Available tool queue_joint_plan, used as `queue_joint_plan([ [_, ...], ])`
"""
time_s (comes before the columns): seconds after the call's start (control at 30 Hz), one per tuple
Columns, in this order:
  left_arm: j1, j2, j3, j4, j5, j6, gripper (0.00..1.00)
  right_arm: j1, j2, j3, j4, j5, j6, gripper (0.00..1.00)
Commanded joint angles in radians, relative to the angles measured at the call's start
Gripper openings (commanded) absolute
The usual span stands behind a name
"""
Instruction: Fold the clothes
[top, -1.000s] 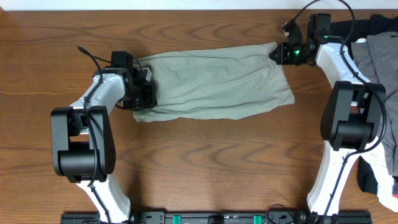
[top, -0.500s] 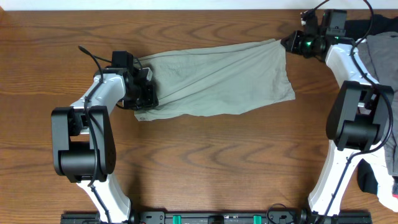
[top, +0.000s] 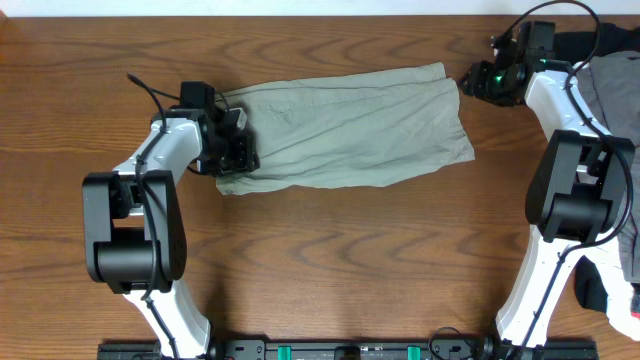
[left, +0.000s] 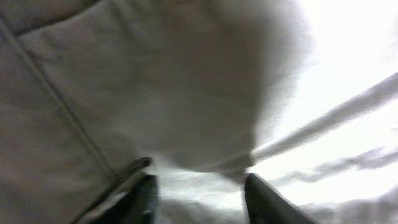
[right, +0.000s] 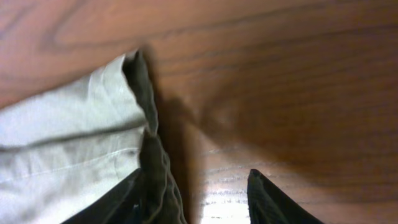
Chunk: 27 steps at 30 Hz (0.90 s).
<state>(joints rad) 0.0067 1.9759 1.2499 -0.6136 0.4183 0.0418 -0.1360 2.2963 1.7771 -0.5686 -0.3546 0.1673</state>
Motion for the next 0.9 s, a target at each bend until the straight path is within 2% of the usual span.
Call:
queue_joint_plan([
  [0.0,0.003,0.044,-0.011,-0.002,-0.045,0.01,0.6,-0.003,-0.015,0.002,-0.034,-0.125,-0.142,0.49],
  [0.03,0.003,0.044,-0.01,-0.002,-0.044,0.01,0.61,-0.003,-0.019,0.002,-0.05,-0.174,-0.167,0.45],
  [0.1,0.003,0.038,-0.01,-0.006,-0.043,0.01,0.61,0.005,-0.031,0.002,-0.09,-0.258,-0.2,0.29],
  [0.17,0.003,0.022,-0.005,-0.018,-0.029,0.006,0.6,0.021,-0.043,0.002,-0.152,-0.29,-0.199,0.18],
  [0.2,0.003,0.01,-0.003,-0.021,-0.01,0.006,0.59,0.031,-0.046,0.002,-0.187,-0.29,-0.199,0.18],
  [0.27,0.003,-0.027,0.006,-0.021,0.038,0.006,0.48,0.058,-0.047,0.002,-0.285,-0.258,-0.199,0.19],
  [0.37,0.003,-0.084,0.023,-0.006,0.063,-0.037,0.28,0.095,-0.044,0.002,-0.411,-0.109,-0.194,0.15],
  [0.47,0.003,-0.132,0.031,0.026,0.07,-0.07,0.11,0.123,-0.044,0.002,-0.475,0.023,-0.152,0.15],
  [0.5,0.003,-0.143,0.031,0.037,0.072,-0.074,0.08,0.13,-0.044,0.002,-0.492,0.056,-0.141,0.15],
  [0.73,-0.006,-0.152,0.031,0.101,0.072,-0.11,0.06,0.143,-0.044,-0.005,-0.551,0.216,-0.061,0.15],
  [0.87,-0.019,-0.152,0.031,0.114,0.068,-0.102,0.07,0.127,-0.038,-0.006,-0.575,0.536,0.06,0.15],
])
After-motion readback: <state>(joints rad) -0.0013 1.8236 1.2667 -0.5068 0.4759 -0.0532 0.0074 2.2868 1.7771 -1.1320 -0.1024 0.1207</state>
